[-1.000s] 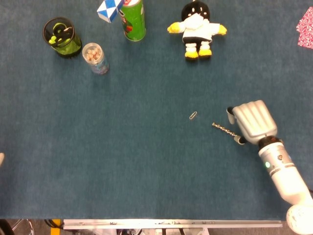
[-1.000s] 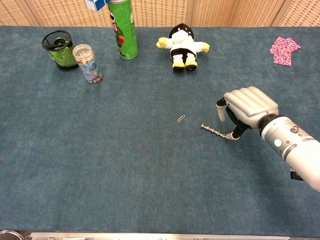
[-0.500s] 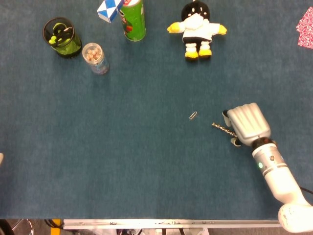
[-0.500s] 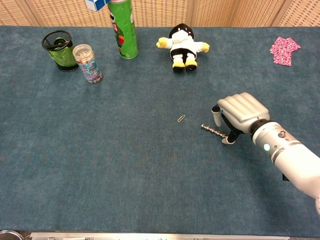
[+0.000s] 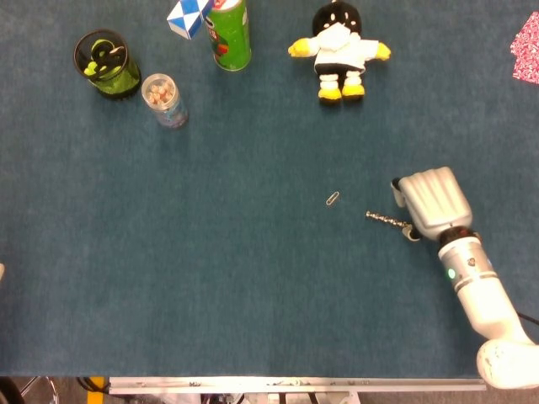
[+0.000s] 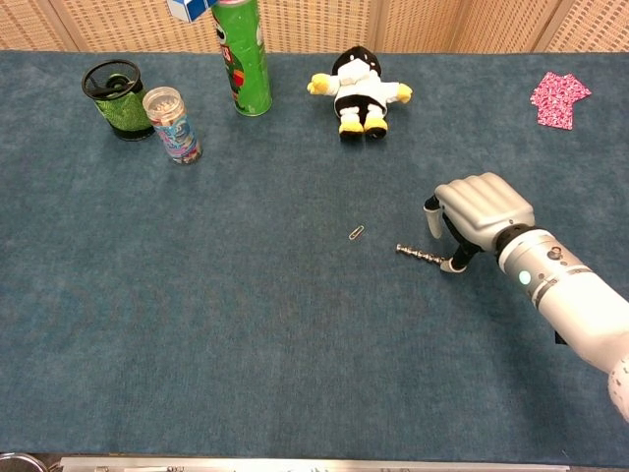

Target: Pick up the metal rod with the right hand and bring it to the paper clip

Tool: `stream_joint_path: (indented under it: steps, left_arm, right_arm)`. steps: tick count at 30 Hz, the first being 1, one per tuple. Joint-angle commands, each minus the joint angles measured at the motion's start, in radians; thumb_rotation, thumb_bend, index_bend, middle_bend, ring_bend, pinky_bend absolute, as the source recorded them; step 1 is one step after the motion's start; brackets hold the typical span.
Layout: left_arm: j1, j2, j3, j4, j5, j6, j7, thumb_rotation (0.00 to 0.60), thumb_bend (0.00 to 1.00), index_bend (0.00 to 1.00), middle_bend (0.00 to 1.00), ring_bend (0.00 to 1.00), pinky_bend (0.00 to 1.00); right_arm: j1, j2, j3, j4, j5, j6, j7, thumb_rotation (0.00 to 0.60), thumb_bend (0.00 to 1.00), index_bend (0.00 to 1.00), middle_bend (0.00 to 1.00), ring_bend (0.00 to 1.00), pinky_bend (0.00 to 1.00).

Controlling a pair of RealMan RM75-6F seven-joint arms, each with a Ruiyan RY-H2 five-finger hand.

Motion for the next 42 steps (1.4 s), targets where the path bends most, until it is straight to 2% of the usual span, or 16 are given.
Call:
stream_joint_path:
  steps: [1,8,12,17,42]
  left_arm:
    - [0.000,0.000,-0.001,0.000,-0.002,-0.002,0.001,0.600,0.20,0.10,0.10,0.07,0.04]
    - [-0.002,-0.001,-0.001,-0.002,-0.004,-0.006,0.005,0.600,0.21,0.10,0.10,0.07,0.04]
    - [-0.001,-0.002,-0.002,-0.003,-0.004,-0.004,0.006,0.600,0.21,0.10,0.10,0.07,0.04]
    - [0.002,-0.002,-0.001,0.000,-0.006,-0.002,0.004,0.600,0.21,0.10,0.10,0.07,0.04]
    - [0.007,-0.009,-0.005,0.014,-0.009,0.008,-0.011,0.600,0.20,0.10,0.10,0.07,0.04]
  right_arm:
    - [0.006,0.003,0.009,0.012,0.011,0.002,0.002,0.600,0.04,0.57,0.80,0.84,1.00]
    - [0.011,0.013,0.012,0.010,0.028,-0.009,0.026,0.600,0.05,0.57,0.80,0.84,1.00]
    - [0.015,0.026,-0.001,-0.010,0.025,-0.024,0.036,0.600,0.17,0.57,0.80,0.84,1.00]
    - [0.021,0.030,-0.007,-0.017,0.034,-0.027,0.039,0.600,0.23,0.57,0.80,0.84,1.00]
    - [0.060,0.056,-0.028,-0.040,0.108,-0.043,0.029,0.600,0.22,0.57,0.80,0.85,1.00]
